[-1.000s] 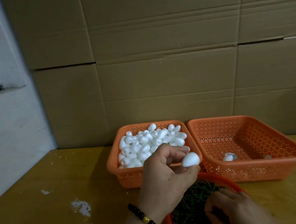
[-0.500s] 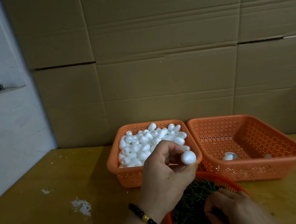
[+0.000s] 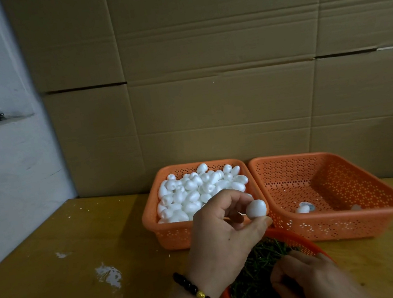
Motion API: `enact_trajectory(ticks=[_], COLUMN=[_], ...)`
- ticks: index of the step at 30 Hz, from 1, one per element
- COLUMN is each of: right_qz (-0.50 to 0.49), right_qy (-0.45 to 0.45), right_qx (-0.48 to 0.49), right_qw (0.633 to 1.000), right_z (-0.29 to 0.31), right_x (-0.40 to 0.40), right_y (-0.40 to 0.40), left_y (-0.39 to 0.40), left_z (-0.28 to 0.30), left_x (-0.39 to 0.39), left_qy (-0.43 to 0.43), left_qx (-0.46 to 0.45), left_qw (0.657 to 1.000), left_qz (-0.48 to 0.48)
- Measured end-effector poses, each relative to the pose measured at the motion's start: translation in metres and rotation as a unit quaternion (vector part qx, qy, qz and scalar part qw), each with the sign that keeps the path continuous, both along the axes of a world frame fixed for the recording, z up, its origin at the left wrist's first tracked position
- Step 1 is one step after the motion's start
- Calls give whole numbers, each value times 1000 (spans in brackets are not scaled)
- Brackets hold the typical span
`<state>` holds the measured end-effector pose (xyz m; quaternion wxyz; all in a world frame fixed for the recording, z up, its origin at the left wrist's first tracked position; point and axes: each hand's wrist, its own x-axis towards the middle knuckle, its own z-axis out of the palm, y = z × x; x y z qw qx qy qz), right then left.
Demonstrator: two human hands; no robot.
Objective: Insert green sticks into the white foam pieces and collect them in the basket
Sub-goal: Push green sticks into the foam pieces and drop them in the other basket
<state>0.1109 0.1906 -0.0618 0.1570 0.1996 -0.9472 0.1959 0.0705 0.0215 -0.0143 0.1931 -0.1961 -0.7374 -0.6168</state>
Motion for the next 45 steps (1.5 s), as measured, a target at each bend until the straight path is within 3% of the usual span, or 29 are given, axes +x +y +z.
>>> enact_trajectory(ticks=[5, 10, 18, 23, 25, 30, 35, 39, 45], right_qz=[7, 14, 16, 10, 0, -13, -15, -2, -9], right_qy=[39, 36, 64, 150, 182, 161, 216, 266, 255], right_qx=[25, -20, -48, -29, -36, -140, -194, -231, -257], right_qw=[999, 999, 997, 988, 983, 977, 957, 936, 932], right_z=[9, 10, 9, 16, 19, 13, 13, 23, 20], right_x=[0, 1, -1, 0, 0, 3, 2, 5, 2], right_y=[3, 3, 3, -2, -4, -1, -1, -6, 0], left_y=[2, 4, 3, 1, 0, -2, -3, -3, -3], left_z=[0, 0, 7, 8, 8, 7, 8, 8, 5], left_x=[0, 1, 1, 1, 0, -2, -3, -4, -2], left_qy=[-40, -115, -225, -271, -276, -307, -332, -343, -354], left_qx=[34, 111, 253, 315, 328, 362, 393, 395, 350], left_qw=[998, 985, 928, 887, 875, 841, 811, 805, 818], left_qz=[-23, -59, -157, -204, -224, -259, -278, -281, -290])
